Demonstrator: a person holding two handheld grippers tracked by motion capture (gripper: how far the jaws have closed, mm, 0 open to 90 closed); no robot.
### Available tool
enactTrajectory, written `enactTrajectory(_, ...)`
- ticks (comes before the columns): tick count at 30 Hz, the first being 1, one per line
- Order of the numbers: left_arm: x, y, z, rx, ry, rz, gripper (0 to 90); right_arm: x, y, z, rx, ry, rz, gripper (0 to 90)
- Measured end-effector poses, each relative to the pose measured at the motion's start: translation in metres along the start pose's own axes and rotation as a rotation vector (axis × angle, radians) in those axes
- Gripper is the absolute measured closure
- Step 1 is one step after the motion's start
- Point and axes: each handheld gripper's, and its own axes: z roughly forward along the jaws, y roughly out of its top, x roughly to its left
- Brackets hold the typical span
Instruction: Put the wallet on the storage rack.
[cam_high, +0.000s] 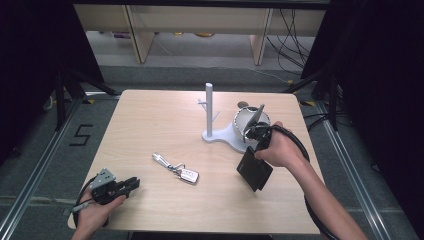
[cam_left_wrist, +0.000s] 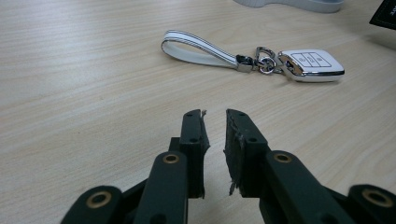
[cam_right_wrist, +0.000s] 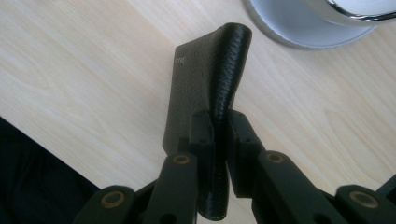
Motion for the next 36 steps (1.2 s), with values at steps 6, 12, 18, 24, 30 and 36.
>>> enactTrajectory(6,-0.001,-0.002,-0.001,-0.022,0.01,-0.003,76.5,-0.01,0.002,-0.004,-0.001,-0.025,0.013,82.9)
enactTrajectory(12,-0.001,-0.002,-0.002,-0.017,0.023,0.0,76.5,-0.018,0.007,-0.01,-0.016,-0.066,0.005,82.9)
enactTrajectory(18,-0.001,-0.003,-0.002,-0.019,0.023,-0.002,76.4,-0.029,0.014,-0.019,-0.039,-0.103,-0.037,83.0)
enactTrajectory(24,0.0,-0.004,-0.001,-0.032,0.017,-0.007,76.3,-0.037,0.021,-0.028,-0.042,-0.139,-0.05,82.9)
enactTrajectory(30,0.0,-0.004,-0.001,-0.029,0.014,-0.006,76.2,-0.048,0.03,-0.034,-0.053,-0.175,-0.071,82.9)
enactTrajectory(36,-0.001,-0.005,0.0,-0.031,0.015,-0.012,76.1,-0.054,0.036,-0.043,-0.066,-0.183,-0.081,82.9)
